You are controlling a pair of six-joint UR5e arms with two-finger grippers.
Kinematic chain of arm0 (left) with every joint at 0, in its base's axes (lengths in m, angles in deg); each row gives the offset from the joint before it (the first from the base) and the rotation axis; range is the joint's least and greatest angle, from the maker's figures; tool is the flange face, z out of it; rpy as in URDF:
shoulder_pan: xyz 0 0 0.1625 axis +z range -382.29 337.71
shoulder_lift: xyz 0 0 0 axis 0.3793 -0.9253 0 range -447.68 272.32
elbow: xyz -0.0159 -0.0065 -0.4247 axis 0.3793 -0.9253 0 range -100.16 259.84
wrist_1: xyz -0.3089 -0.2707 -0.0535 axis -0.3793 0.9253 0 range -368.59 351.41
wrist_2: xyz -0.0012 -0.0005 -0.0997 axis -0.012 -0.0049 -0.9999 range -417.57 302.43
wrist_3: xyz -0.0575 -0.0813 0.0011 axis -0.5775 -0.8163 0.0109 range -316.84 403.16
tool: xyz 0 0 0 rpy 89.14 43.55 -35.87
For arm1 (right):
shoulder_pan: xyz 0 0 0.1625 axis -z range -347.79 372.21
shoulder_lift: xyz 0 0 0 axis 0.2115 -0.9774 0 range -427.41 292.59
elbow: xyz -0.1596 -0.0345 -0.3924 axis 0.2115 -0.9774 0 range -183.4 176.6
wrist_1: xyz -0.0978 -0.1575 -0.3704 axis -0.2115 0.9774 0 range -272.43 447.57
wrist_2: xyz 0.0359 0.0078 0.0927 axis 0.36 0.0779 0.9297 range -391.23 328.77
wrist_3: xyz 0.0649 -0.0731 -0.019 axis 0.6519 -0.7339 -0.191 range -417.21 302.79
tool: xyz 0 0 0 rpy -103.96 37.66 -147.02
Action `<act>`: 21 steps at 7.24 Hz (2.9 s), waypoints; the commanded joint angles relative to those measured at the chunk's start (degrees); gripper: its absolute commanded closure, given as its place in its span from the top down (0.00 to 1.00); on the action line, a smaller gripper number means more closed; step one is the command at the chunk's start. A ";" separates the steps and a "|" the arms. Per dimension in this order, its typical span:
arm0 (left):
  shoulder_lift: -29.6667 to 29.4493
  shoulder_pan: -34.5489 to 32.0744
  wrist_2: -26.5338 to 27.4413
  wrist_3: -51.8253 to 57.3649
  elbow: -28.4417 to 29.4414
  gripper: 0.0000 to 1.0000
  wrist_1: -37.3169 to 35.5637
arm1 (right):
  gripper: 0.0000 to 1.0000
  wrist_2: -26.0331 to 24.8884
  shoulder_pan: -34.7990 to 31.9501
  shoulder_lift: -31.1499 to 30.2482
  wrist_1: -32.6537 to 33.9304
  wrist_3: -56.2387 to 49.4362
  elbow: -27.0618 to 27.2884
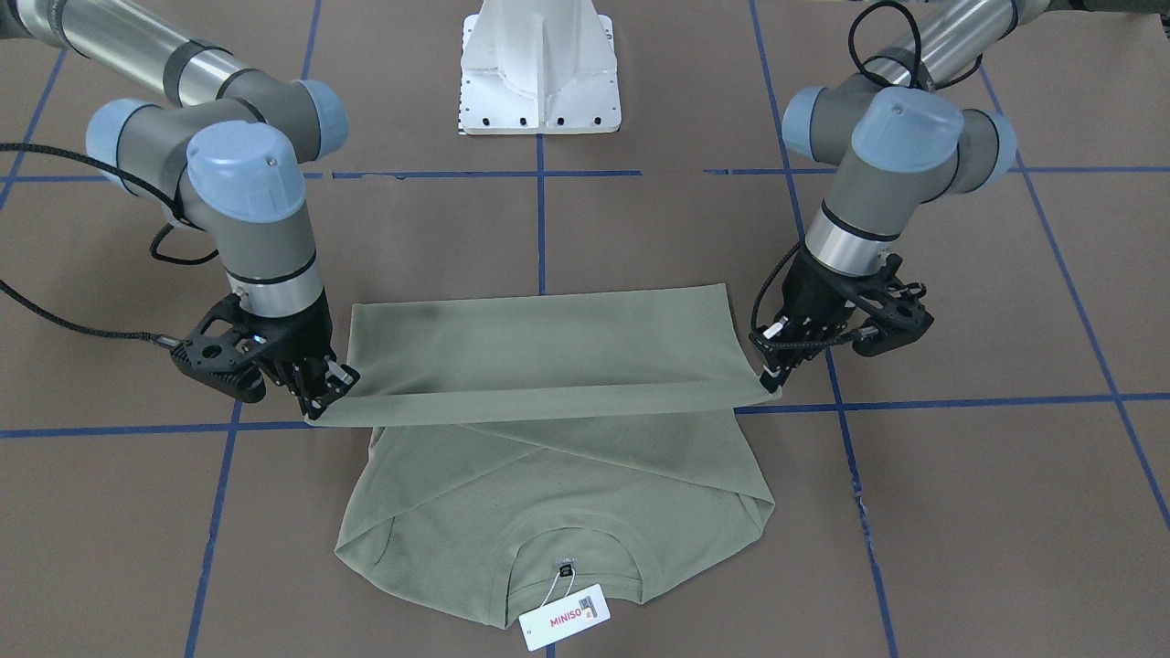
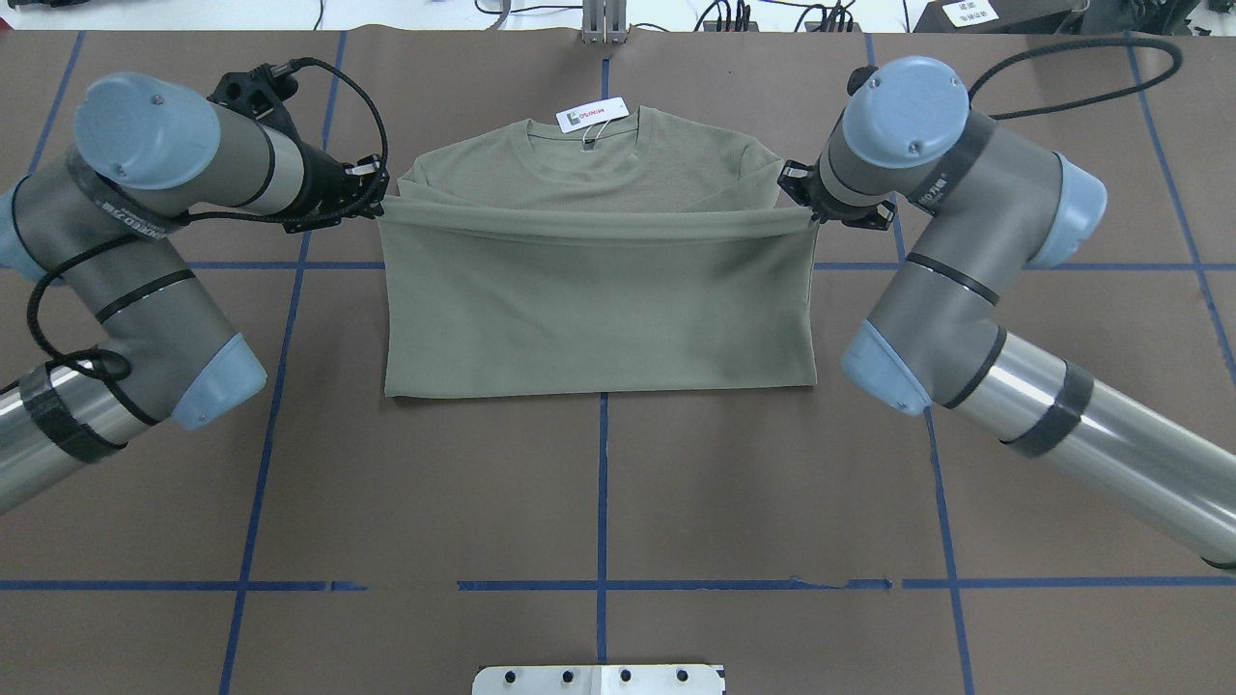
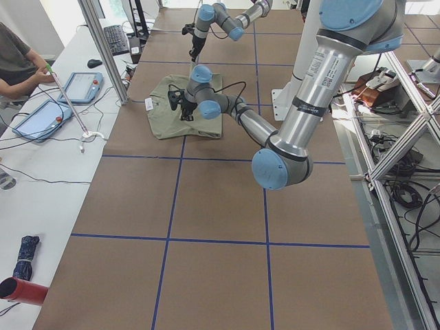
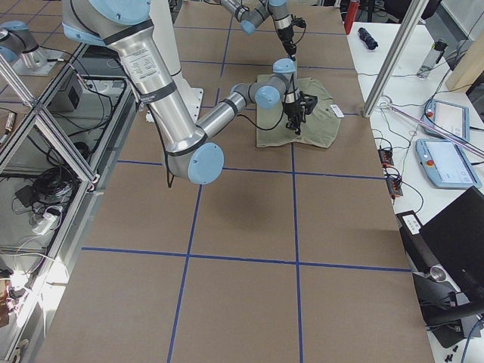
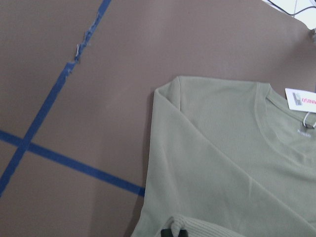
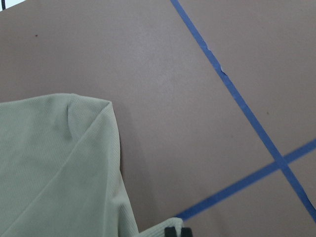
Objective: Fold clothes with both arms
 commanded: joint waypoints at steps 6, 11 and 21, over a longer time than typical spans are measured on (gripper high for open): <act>-6.99 -1.11 6.70 3.37 18.98 0.00 10.75 | 0.00 -0.71 -1.96 12.11 -12.20 -3.63 -25.28; -6.82 -1.29 6.71 3.28 21.08 0.40 14.86 | 0.35 -0.71 -1.96 13.61 -12.40 -3.63 -26.72; -6.20 -1.47 6.35 3.28 20.82 0.67 17.69 | 0.71 -3.34 12.80 -16.36 -16.44 26.08 10.46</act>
